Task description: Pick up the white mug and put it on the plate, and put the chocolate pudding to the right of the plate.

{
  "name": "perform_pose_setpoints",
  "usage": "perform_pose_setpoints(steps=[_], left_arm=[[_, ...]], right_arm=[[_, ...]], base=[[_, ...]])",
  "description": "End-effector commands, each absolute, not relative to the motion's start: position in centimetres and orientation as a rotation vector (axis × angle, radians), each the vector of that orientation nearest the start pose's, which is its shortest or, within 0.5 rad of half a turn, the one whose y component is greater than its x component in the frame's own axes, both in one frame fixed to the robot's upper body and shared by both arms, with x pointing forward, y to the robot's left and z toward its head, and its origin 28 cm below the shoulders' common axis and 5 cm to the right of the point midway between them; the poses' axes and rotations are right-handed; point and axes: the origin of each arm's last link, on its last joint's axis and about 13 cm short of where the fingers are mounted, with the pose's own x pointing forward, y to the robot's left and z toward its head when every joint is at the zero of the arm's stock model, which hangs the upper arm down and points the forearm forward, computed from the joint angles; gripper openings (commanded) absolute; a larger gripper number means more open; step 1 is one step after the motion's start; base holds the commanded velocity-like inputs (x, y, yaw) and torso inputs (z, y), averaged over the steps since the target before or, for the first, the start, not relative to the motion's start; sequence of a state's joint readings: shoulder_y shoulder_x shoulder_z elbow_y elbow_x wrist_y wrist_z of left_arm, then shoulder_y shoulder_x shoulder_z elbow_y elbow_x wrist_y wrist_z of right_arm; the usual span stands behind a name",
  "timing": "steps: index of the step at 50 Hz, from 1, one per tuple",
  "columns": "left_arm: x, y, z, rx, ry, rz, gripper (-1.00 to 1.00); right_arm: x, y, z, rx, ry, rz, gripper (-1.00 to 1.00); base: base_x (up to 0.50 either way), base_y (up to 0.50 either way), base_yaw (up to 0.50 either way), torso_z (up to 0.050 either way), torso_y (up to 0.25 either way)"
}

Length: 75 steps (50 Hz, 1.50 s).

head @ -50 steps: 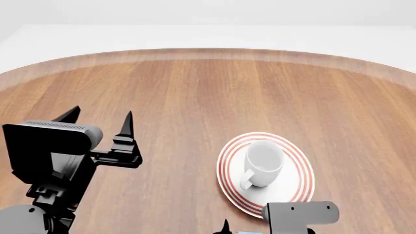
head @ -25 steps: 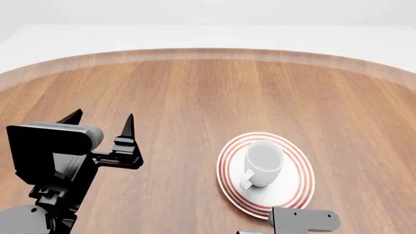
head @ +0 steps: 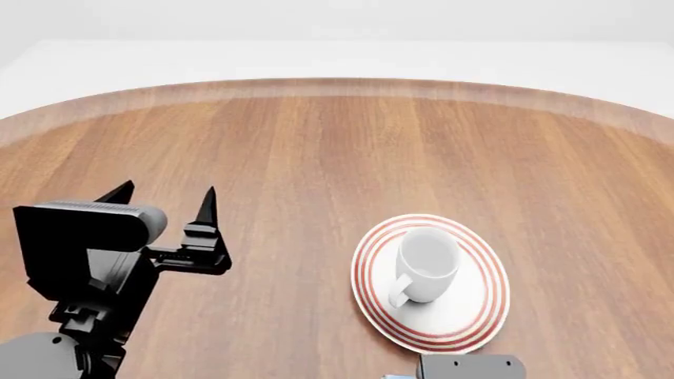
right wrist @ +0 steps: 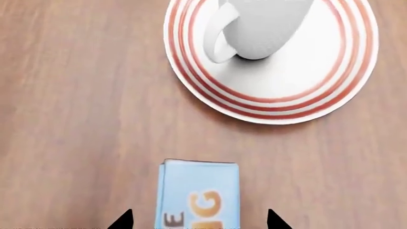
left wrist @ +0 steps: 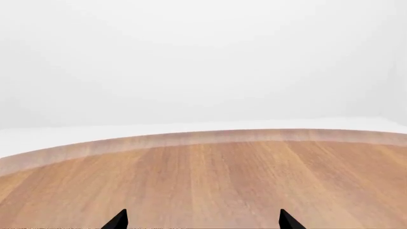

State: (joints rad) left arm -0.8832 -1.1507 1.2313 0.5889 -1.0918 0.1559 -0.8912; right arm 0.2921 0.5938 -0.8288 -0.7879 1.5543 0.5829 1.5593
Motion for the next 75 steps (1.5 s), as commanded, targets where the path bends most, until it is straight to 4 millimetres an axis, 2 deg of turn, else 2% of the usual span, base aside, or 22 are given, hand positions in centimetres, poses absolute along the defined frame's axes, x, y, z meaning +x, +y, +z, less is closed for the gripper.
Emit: perform_pose_setpoints(steps=[1, 25, 46, 47, 68, 75], left_arm=[[20.3, 24.9, 18.1, 0.004, -0.103, -0.1, 1.0], [20.2, 25.1, 17.7, -0.005, -0.093, -0.088, 1.0], [20.3, 25.1, 17.4, -0.012, -0.084, -0.086, 1.0], [20.3, 25.1, 17.3, -0.011, -0.083, -0.086, 1.0], [20.4, 25.1, 17.2, -0.016, -0.079, -0.086, 1.0], [20.3, 25.2, 17.2, -0.019, -0.08, -0.082, 1.0]], right_arm=[[10.3, -3.9, 12.6, 0.028, 0.798, 0.034, 1.0], [10.0, -3.6, 11.7, 0.026, 0.833, 0.057, 1.0], [10.1, -3.7, 10.0, 0.025, 0.869, 0.052, 1.0], [10.1, -3.7, 9.9, 0.021, 0.867, 0.055, -1.0], [10.1, -3.6, 10.6, -0.086, 0.762, 0.101, -1.0], [10.0, -4.1, 12.7, -0.083, 0.706, 0.111, -1.0]], base=[[0.0, 0.0, 0.0, 0.0, 0.0], [0.0, 0.0, 0.0, 0.0, 0.0], [0.0, 0.0, 0.0, 0.0, 0.0], [0.0, 0.0, 0.0, 0.0, 0.0], [0.0, 0.0, 0.0, 0.0, 0.0], [0.0, 0.0, 0.0, 0.0, 0.0]])
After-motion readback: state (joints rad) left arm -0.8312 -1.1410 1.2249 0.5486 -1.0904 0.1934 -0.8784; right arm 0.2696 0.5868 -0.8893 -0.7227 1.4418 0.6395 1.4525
